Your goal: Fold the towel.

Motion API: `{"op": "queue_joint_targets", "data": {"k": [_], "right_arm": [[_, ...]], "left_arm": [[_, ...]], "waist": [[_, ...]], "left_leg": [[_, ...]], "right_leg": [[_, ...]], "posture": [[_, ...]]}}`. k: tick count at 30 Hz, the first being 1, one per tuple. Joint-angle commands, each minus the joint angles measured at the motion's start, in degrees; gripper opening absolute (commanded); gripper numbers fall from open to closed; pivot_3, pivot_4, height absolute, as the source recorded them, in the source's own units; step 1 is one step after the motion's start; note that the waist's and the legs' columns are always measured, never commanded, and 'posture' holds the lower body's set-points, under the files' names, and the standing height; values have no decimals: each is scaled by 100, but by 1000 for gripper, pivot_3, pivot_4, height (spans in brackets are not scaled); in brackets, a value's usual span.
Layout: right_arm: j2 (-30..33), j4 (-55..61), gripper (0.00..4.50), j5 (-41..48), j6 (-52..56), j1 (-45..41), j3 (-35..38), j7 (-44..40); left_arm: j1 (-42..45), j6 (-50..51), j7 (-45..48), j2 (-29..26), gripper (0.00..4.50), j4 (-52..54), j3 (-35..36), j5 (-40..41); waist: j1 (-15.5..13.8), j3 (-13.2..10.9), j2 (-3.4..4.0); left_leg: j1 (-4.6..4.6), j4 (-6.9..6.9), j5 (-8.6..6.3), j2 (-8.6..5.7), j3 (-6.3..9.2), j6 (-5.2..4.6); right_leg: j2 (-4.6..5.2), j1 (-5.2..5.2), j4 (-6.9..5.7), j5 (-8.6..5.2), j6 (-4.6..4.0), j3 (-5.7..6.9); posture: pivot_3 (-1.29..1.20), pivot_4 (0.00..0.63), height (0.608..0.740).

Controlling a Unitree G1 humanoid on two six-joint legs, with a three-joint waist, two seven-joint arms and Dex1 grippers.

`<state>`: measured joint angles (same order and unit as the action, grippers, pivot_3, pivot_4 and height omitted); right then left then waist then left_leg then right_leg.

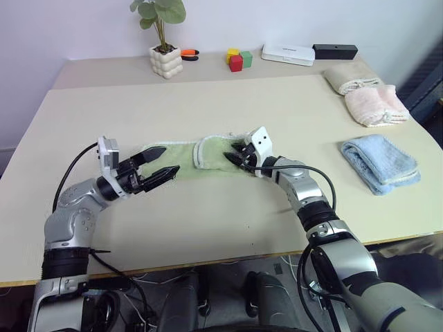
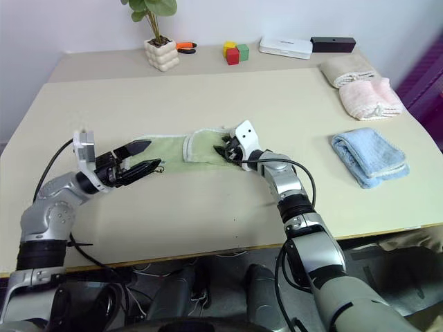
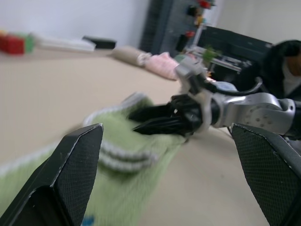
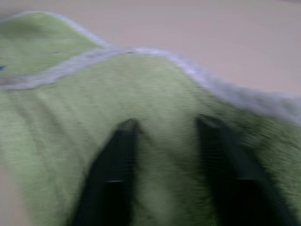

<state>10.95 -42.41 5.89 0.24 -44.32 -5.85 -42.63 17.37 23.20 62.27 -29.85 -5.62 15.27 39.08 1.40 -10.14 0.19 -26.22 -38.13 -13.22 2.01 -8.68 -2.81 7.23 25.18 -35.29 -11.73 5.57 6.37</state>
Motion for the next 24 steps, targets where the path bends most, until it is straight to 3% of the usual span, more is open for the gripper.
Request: {"op": "queue_joint_targets", "data": {"k": [1, 2, 3, 10, 15, 19, 24], "right_arm": [[-48, 208, 3890, 20, -87, 106, -51, -215], [-90, 219, 4341, 32, -51, 95, -40, -223], [-92, 249, 4434, 41, -39, 104, -40, -273], [-156, 636, 4434, 39, -219, 91, -49, -356], [-124, 1272, 4434, 270, -176, 62, 4, -616], [77, 1802, 4434, 408, 55, 113, 95, -690], [-50, 2265, 4434, 431, 245, 299, -98, -652]], "left_arm": [[-152, 680, -849, 36, 4500, 446, 638, 663], [-182, 883, -1020, 36, 4500, 481, 789, 861], [-273, 967, -1246, 96, 4500, 633, 935, 1002], [-1038, 1966, -2565, 215, 4500, 1577, 1769, 2286], [-1455, 2730, -3889, 286, 4500, 1867, 2204, 3763], [-2266, 2572, -5032, 696, 4500, 2753, 2327, 4627], [-2807, 2180, -6544, 1072, 4500, 3005, 2103, 5803]], "waist": [[7, 0, 0], [6, 0, 0], [8, 0, -1], [114, 0, -1], [106, 0, -1], [106, 2, -4], [99, 3, -4]], "left_leg": [[0, 0, 0, 0, 3, 0], [0, 0, 0, 0, 5, 0], [0, 0, 0, 0, 5, 0], [0, 0, 1, -2, 12, 3], [1, 1, 4, -2, 20, 10], [1, 1, -7, -10, 24, 17], [6, 2, -4, -9, 37, 31]], "right_leg": [[0, 0, 0, 0, 0, 0], [0, -1, -1, 0, 0, 0], [0, -1, -2, 0, 0, 0], [-1, -5, -1, 0, 0, 0], [-2, -5, -5, -1, -1, 1], [7, -9, 1, 0, -1, 0], [8, -11, -5, -10, -22, 3]], "posture": [[0, 150, 740], [0, 150, 740], [0, 150, 740], [0, 150, 740], [0, 150, 740], [0, 150, 740], [0, 150, 740]]}}
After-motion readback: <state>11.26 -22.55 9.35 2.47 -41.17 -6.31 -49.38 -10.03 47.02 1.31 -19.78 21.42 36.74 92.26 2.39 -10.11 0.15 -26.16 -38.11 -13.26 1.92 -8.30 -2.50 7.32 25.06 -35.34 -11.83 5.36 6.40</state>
